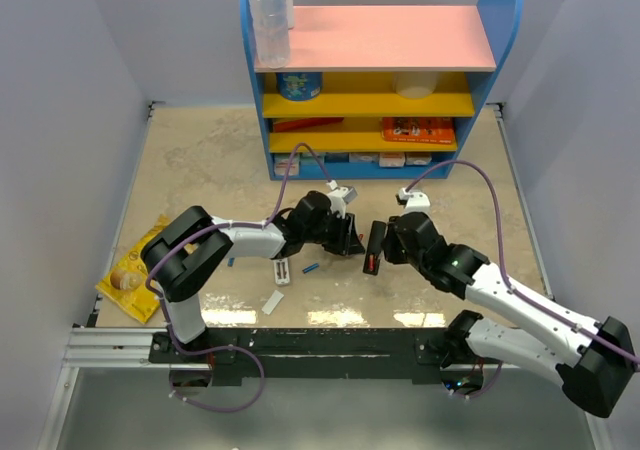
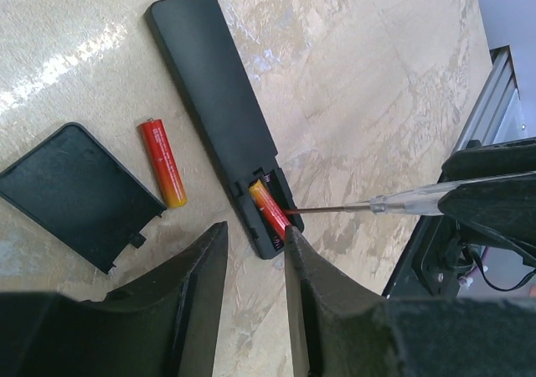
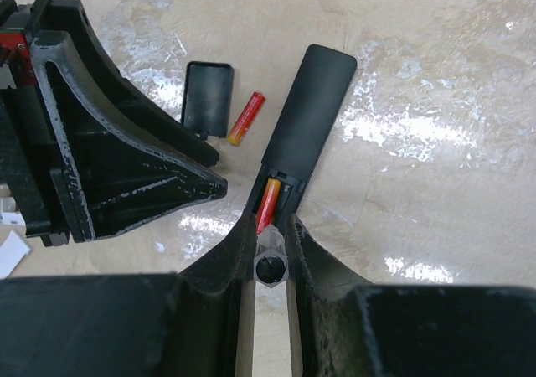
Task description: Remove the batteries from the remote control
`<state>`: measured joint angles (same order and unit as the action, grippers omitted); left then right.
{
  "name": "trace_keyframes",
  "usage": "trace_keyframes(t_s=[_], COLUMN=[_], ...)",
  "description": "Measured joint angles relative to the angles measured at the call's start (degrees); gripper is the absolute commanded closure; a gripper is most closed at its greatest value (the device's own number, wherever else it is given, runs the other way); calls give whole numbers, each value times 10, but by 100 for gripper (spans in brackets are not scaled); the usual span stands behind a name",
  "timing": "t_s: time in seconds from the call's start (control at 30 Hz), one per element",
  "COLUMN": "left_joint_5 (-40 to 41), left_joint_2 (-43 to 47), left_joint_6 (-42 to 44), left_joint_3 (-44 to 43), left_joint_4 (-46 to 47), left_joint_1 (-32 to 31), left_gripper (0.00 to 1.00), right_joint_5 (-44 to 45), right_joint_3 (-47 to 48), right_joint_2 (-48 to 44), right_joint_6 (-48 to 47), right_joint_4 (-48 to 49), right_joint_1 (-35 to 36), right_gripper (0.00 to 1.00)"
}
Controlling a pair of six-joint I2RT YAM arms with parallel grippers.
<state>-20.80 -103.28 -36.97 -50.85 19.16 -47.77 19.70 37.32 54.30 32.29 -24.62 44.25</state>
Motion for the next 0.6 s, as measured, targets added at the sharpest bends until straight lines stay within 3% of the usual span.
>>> trace_keyframes(t_s=[0.6], left_joint_5=[0], left_joint_2=[0], left_joint_6=[-3], left_joint_3=[24], left_joint_4=[2], left_joint_1=[0], left_gripper=[67], right_joint_5=[19], right_joint_3=[-107], right_joint_2=[-116], right_joint_6=[79], right_joint_4=[65], right_joint_1=[0], right_gripper=[100])
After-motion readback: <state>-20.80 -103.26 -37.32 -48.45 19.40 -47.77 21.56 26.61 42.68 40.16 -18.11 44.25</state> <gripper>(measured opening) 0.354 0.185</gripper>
